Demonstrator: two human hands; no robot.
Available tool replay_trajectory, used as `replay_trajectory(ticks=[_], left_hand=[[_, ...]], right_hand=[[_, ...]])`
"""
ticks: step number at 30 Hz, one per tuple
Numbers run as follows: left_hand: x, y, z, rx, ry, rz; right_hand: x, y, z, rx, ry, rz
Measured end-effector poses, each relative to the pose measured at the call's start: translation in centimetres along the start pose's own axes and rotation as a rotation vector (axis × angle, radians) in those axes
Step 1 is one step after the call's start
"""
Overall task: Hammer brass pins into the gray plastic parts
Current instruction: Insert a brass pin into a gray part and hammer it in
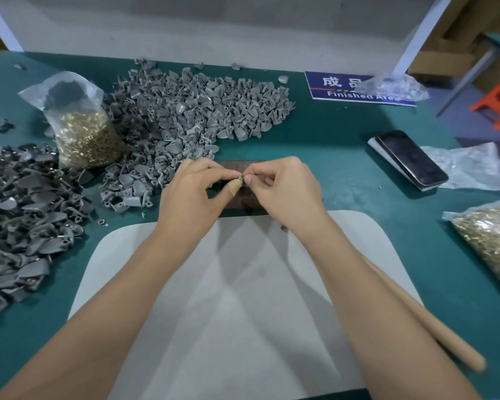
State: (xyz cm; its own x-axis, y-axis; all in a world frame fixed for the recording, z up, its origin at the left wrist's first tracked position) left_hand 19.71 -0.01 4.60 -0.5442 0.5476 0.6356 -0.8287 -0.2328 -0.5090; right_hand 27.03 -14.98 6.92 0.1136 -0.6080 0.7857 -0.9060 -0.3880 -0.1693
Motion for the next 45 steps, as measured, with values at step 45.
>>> replay_trajectory(ticks=[45], left_hand=[[0.4, -0.6, 0.5, -0.053, -0.06, 0.019]], right_hand=[[5.3, 4.6, 0.0, -0.024, -0.049, 0.064]])
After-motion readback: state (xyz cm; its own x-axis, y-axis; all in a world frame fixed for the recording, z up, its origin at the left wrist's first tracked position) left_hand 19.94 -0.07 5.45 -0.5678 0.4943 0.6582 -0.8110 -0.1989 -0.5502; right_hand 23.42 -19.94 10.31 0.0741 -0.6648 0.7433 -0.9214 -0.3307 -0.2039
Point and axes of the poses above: each hand's wrist, its own y-axis away from the middle knuckle, its own x-axis out of the back of the hand, z = x × y, the point moved 6 cm from there along -y, towards the middle knuckle, and after that the axes turned 5 degrees about -x, right-handed, at the moved point
